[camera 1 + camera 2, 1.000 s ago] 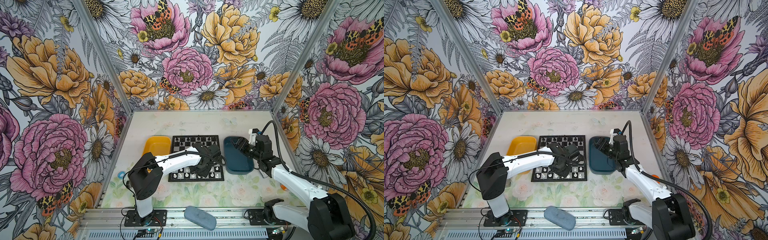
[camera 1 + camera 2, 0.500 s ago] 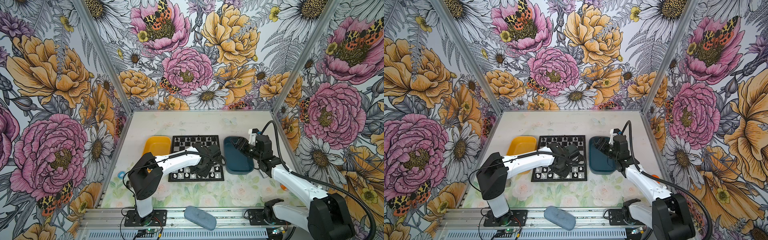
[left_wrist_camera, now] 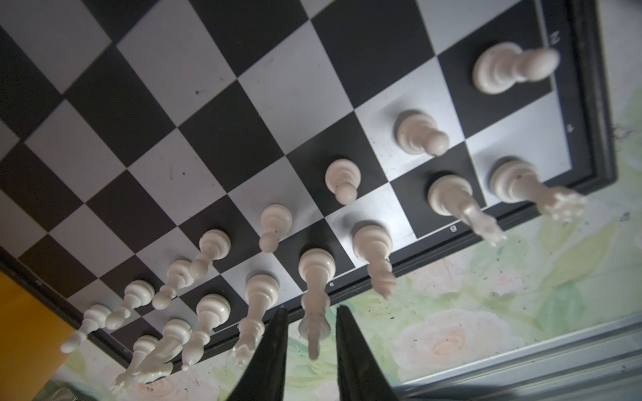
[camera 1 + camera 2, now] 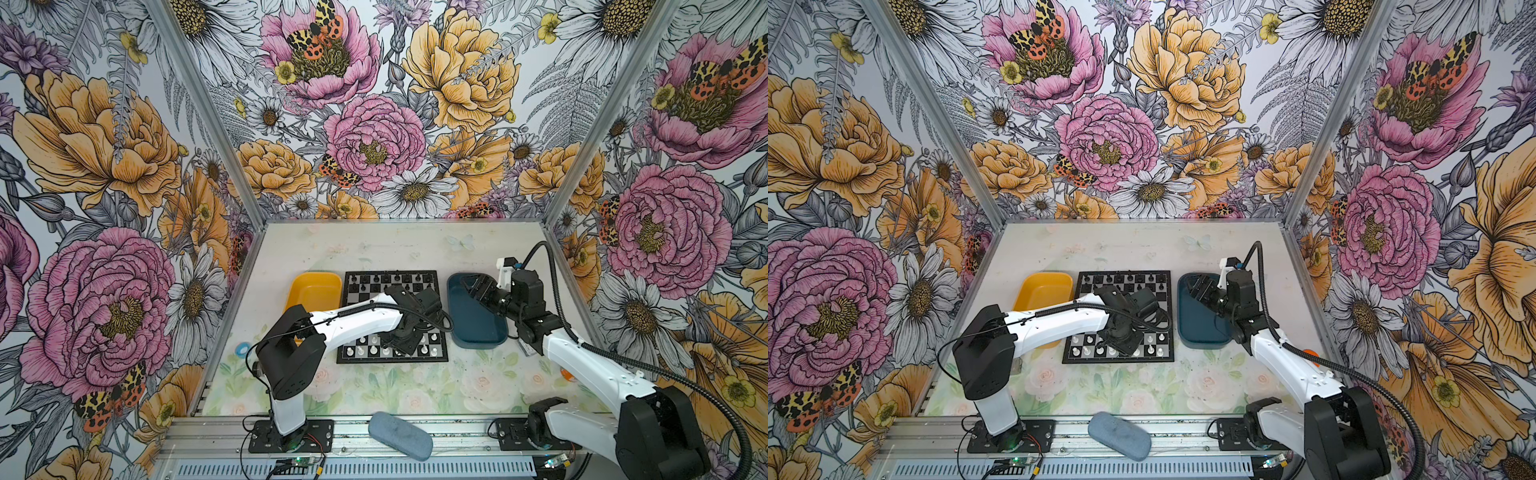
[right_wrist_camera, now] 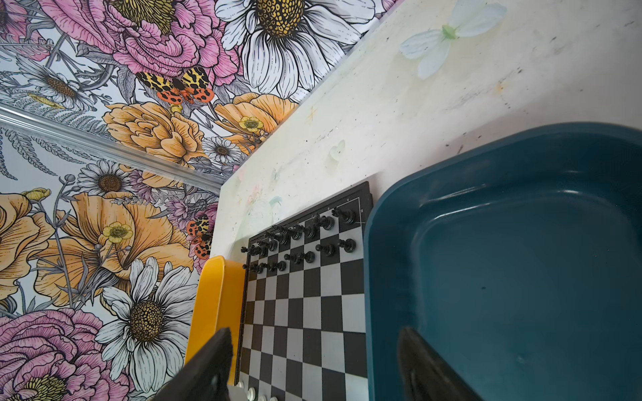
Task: Set up the chess pieces on the board
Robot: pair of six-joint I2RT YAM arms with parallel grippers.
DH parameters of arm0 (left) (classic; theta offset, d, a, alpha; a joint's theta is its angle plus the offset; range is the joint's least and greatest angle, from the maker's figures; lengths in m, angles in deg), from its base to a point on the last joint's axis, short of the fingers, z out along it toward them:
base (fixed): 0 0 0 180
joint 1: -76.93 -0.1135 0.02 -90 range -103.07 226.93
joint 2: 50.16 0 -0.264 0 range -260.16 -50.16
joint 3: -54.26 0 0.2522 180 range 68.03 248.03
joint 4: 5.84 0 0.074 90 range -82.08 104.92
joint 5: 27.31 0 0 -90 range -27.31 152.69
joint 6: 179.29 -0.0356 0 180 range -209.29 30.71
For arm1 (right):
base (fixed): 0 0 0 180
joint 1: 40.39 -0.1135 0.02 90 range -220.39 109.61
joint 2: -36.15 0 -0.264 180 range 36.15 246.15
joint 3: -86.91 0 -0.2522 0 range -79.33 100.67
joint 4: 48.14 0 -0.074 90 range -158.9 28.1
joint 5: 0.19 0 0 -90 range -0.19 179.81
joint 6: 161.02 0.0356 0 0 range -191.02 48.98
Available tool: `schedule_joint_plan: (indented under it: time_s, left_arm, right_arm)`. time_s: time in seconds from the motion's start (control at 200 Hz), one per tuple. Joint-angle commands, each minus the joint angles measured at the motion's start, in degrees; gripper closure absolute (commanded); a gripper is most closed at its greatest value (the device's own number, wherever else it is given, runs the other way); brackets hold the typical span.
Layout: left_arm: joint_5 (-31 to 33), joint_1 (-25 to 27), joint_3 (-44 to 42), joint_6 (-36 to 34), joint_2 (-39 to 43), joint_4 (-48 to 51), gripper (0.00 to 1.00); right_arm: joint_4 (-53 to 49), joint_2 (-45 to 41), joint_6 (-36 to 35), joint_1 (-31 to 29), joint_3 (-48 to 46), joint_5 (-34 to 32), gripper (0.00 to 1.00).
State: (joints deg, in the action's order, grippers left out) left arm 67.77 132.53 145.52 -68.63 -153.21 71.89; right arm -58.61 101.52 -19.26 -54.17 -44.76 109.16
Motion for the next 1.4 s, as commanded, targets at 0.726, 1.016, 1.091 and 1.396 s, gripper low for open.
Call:
schedule_joint_plan:
  time_s: [0.726, 1.016, 1.091, 1.396]
  left_arm:
    - [0.5, -0.1, 1.5, 0.7, 2.0, -0.8, 0.67]
    - [2.0, 0.0, 2.8, 0.6, 3.2, -0.7, 0.67]
    - [2.6, 0.1, 3.4, 0.7, 4.0, -0.6, 0.66]
    - [6.3, -0.6, 5.7, 0.0, 7.2, -0.6, 0.65]
  right_arm:
    - [1.7, 0.0, -0.2, 0.3, -0.7, 0.1, 0.23]
    - [1.9, 0.2, -0.1, 0.3, -0.5, 0.3, 0.23]
    - [2.1, 0.4, -0.1, 0.3, -0.5, 0.6, 0.23]
    - [1.2, -0.3, -0.5, 0.3, 0.1, 1.0, 0.23]
